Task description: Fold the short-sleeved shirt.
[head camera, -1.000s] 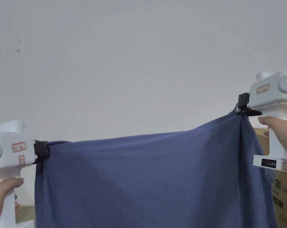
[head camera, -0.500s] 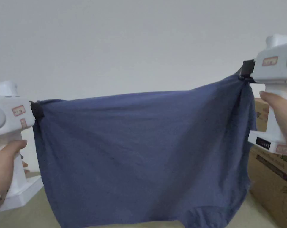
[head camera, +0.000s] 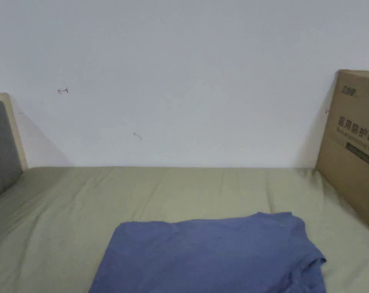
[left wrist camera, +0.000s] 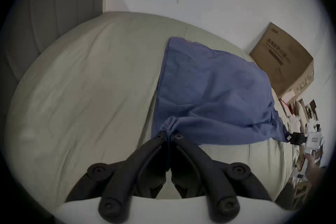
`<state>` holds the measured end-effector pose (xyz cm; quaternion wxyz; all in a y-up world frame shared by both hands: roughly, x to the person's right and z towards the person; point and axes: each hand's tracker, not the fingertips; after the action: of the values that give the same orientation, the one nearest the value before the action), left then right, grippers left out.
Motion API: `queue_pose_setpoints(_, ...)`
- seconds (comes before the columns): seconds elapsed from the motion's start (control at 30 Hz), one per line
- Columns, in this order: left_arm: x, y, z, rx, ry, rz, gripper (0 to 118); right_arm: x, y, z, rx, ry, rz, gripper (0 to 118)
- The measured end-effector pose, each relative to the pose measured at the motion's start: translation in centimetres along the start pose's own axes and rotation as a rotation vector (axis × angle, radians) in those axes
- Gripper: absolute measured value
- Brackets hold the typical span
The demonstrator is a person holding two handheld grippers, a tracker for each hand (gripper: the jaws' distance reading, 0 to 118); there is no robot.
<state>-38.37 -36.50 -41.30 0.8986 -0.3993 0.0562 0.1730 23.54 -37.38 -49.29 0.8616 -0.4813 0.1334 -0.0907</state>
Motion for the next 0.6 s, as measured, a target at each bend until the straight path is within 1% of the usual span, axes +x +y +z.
queue_pose_setpoints(0.07,-0.5,-1.5,2.3,-0.017,0.011,-0.050,2,0.8,-2.4,2.5,-0.003,-0.030,0.044,0)
queue_pose_setpoints(0.13,-0.8,-2.8,4.3,-0.067,-0.004,-0.107,2,1.3,-4.2,5.0,-0.046,-0.022,0.069,0)
queue_pose_setpoints(0.2,-0.7,-4.2,5.6,-0.104,-0.001,-0.194,2,2.0,-5.4,6.4,-0.108,0.003,0.054,0)
queue_pose_setpoints(0.27,-0.6,-5.8,6.7,-0.150,-0.017,-0.253,2,2.4,-6.5,7.4,-0.113,-0.008,0.032,0)
queue_pose_setpoints(0.37,-0.9,-7.7,7.9,-0.173,-0.026,-0.261,2,2.8,-7.7,8.0,-0.147,-0.012,0.009,0)
queue_pose_setpoints(0.5,-1.7,-9.1,9.3,-0.202,-0.070,-0.215,3,2.9,-8.6,8.2,-0.178,-0.027,0.023,0)
queue_pose_setpoints(0.53,-2.0,-9.3,9.5,-0.207,-0.079,-0.208,5,2.8,-8.6,8.4,-0.181,-0.029,0.028,1)
queue_pose_setpoints(0.57,-2.2,-9.3,9.7,-0.215,-0.078,-0.205,10,2.6,-8.6,8.5,-0.181,-0.034,0.028,3)
queue_pose_setpoints(0.6,-2.4,-9.3,9.7,-0.226,-0.078,-0.202,27,2.5,-8.6,8.7,-0.177,-0.045,0.024,21)
